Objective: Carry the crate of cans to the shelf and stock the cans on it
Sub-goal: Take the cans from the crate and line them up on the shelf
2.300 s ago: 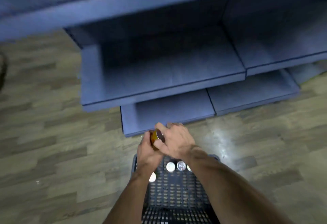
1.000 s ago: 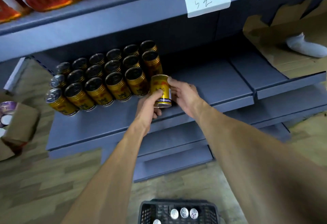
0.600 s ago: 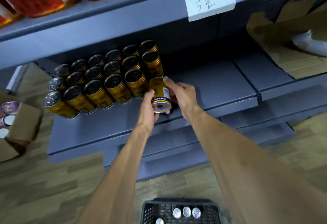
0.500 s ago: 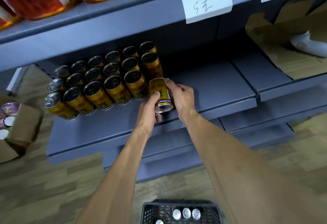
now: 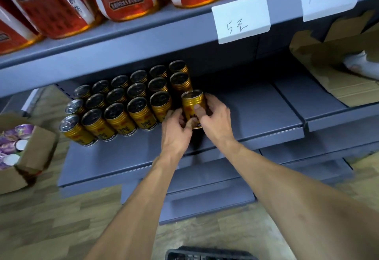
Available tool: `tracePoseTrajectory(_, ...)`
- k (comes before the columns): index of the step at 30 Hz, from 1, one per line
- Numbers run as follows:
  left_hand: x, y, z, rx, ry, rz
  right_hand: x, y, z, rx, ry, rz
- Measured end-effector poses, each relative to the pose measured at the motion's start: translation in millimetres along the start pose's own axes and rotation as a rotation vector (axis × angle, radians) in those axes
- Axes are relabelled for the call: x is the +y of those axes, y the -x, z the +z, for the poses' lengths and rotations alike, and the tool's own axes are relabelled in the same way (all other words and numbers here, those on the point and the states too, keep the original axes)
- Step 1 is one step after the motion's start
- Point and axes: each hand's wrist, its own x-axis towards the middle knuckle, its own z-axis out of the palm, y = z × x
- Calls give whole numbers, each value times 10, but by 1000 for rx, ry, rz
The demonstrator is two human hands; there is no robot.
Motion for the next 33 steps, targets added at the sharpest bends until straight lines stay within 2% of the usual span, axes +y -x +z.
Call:
tracePoseTrajectory(4,-84,157,-6,141,-116,-13,73,11,39,-90,113,-83)
tracePoseTrajectory(7,-184,161,-89,240,-117,-104,172,-7,59,-156,203,-82)
tracePoseTrajectory(9,-219,41,-115,251,-77,-170,186,-48,59,-224,210,-75)
tracePoseTrajectory(12,-285,-66,-96,264,-46,-146,149,-107,117,-273,219,-59)
tracePoseTrajectory(16,-427,-32,-95,367,-23,-106,131,-239,314,-202,194,-4)
tracePoseTrajectory(23,-381,-26,53,385,9,-193,293,-268,301,-154,226,-61)
tracePoseTrajectory(33,-363,-49,40,414,42,-184,276,-245,367,-100,373,-119)
